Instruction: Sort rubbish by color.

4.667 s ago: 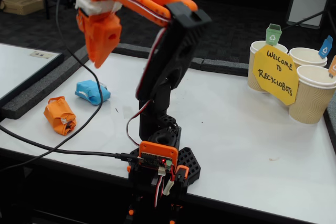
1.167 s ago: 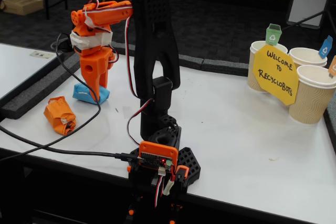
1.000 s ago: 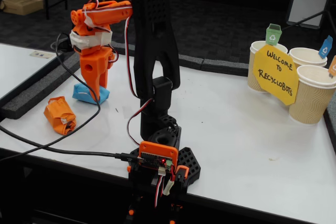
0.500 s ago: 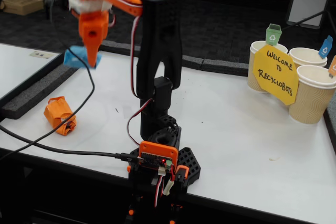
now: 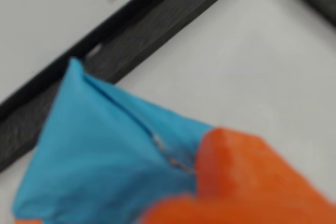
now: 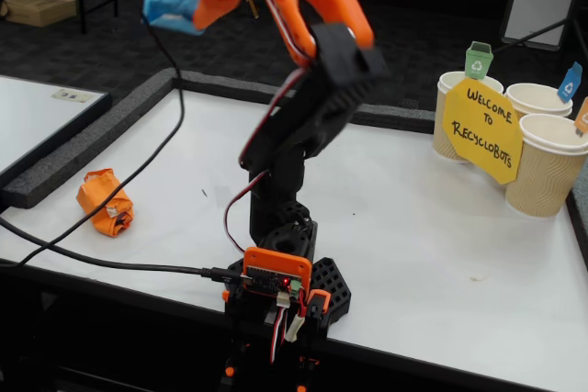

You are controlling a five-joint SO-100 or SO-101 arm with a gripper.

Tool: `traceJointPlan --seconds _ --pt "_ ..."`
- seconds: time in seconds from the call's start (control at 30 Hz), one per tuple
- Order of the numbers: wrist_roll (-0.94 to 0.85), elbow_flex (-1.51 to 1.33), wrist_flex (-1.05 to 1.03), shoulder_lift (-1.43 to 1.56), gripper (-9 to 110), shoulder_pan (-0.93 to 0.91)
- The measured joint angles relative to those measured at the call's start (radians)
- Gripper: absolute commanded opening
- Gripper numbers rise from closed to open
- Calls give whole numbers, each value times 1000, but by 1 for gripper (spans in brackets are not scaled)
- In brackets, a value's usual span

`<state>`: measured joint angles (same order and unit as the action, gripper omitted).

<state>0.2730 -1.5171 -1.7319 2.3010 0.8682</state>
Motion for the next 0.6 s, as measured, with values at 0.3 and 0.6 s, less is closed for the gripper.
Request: traceJointPlan --seconds 0.3,0.6 --pt "-94 -213 0 350 0 -247" --pt "-192 -390 67 653 0 -678"
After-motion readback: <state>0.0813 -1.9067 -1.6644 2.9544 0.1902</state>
